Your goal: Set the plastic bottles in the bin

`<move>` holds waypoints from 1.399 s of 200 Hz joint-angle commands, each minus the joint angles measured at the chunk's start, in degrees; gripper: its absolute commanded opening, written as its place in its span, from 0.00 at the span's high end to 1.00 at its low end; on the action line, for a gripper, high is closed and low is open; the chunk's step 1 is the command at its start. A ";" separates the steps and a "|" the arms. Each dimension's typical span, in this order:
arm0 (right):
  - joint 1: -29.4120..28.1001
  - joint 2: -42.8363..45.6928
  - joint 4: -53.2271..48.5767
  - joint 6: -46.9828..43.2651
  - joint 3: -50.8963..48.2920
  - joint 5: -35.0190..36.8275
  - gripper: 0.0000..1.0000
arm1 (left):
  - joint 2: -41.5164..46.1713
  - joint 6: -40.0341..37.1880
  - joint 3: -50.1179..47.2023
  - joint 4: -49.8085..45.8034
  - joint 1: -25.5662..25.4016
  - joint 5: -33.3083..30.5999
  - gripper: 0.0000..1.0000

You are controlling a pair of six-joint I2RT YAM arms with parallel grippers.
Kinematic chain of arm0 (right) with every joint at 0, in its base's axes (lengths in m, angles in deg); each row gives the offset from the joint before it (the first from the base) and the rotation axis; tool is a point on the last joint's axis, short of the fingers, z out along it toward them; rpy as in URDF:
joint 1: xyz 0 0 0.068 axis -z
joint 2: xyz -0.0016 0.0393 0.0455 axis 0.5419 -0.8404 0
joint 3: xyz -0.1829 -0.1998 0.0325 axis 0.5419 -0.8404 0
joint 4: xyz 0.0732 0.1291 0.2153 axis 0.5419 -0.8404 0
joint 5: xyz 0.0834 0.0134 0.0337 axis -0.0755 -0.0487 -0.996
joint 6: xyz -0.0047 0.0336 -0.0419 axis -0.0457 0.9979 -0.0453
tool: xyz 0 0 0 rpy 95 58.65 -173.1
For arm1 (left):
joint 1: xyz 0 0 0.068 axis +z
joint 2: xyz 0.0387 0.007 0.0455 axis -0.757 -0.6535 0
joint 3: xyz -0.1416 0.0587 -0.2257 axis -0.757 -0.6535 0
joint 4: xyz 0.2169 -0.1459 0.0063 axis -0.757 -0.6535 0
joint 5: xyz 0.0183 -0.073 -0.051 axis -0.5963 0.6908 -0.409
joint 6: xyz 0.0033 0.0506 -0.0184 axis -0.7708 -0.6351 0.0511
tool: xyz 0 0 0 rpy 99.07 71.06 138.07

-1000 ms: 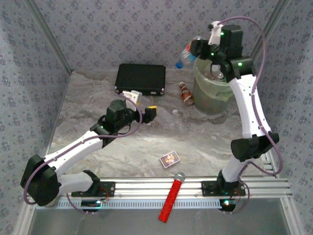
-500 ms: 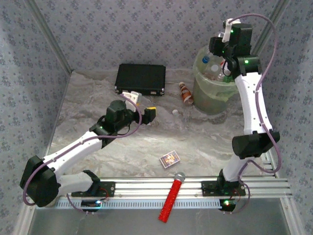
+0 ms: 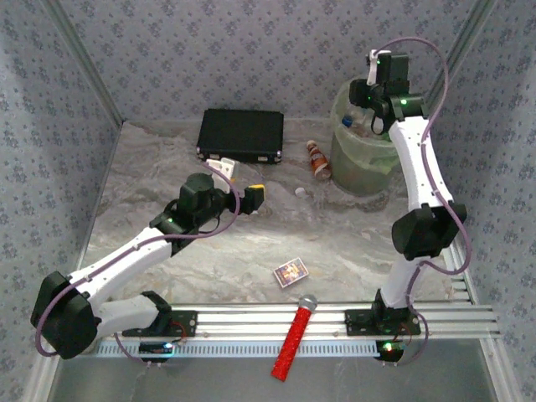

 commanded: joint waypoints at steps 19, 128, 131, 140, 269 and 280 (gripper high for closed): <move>0.70 -1.40 -2.95 2.16 -5.47 1.44 0.53 | 1.25 -0.64 -0.31 0.22 -0.02 -1.03 0.04; 1.41 -4.20 -15.94 7.82 9.49 2.45 0.23 | 0.82 -0.99 -0.11 0.01 0.65 -0.95 0.04; 1.41 -4.11 -16.30 7.81 10.15 2.59 0.22 | 0.81 -0.95 -0.07 -0.12 0.64 -0.84 0.04; 1.42 -3.85 -17.16 7.56 12.04 2.56 0.20 | 0.88 -1.06 -0.06 -0.25 0.72 -0.86 0.04; 1.42 -2.85 -11.81 8.22 6.53 0.28 0.46 | 2.00 -0.68 -1.09 -0.48 1.18 -1.02 0.04; 1.42 -2.31 -10.26 8.64 2.73 0.44 0.46 | 1.96 -0.73 -0.92 -0.87 1.36 -1.04 0.04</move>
